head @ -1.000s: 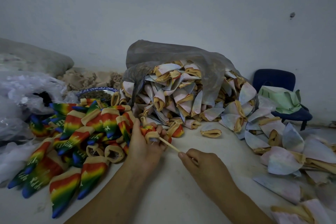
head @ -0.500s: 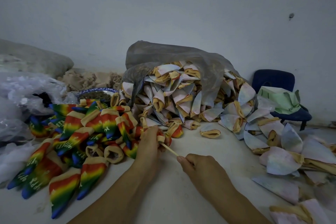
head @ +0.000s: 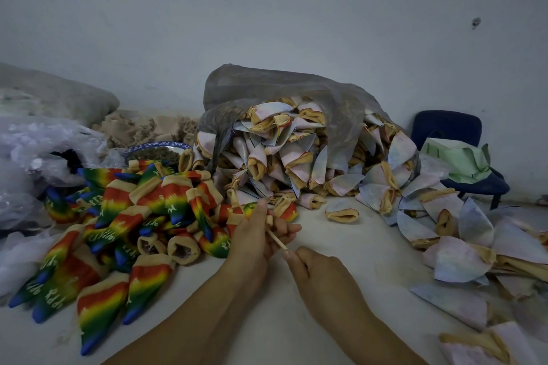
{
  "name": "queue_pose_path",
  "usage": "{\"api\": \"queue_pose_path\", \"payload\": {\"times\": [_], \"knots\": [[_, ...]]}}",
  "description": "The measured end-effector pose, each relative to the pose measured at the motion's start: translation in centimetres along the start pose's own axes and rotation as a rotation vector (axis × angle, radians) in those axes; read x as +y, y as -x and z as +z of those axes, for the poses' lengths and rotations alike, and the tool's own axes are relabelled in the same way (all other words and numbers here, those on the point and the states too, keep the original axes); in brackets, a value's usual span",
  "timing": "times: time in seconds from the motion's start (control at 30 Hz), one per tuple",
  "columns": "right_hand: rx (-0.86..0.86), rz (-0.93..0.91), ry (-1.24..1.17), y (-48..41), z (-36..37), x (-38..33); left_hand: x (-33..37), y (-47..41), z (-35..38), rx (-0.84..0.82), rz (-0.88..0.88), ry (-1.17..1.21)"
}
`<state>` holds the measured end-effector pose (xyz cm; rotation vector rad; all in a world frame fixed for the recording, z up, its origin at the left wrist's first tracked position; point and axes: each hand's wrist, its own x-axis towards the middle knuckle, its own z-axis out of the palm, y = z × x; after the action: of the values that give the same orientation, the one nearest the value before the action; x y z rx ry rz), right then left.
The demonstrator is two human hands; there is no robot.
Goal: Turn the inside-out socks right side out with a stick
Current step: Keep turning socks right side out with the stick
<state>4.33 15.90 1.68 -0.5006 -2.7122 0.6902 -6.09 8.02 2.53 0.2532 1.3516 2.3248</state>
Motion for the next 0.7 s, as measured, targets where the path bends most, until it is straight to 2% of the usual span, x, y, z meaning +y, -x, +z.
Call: {"api": "queue_pose_path", "payload": {"times": [0.2, 0.33, 0.43, 0.53, 0.7], "knots": [[0.004, -0.009, -0.052, 0.0, -0.2, -0.3, 0.1, 0.4, 0.5, -0.057, 0.029, -0.025], [-0.089, 0.047, -0.302, -0.3, -1.2, 0.1, 0.5, 0.8, 0.4, -0.145, 0.075, -0.076], [-0.154, 0.09, -0.368, -0.6, -1.6, 0.3, 0.7, 0.9, 0.4, -0.163, 0.065, -0.107], [-0.104, 0.067, -0.296, -0.3, -1.1, 0.0, 0.7, 0.8, -0.1, -0.062, 0.057, -0.113], [0.08, -0.051, 0.1, -0.3, -1.5, 0.3, 0.7, 0.7, -0.7, -0.037, 0.066, -0.12]]}}
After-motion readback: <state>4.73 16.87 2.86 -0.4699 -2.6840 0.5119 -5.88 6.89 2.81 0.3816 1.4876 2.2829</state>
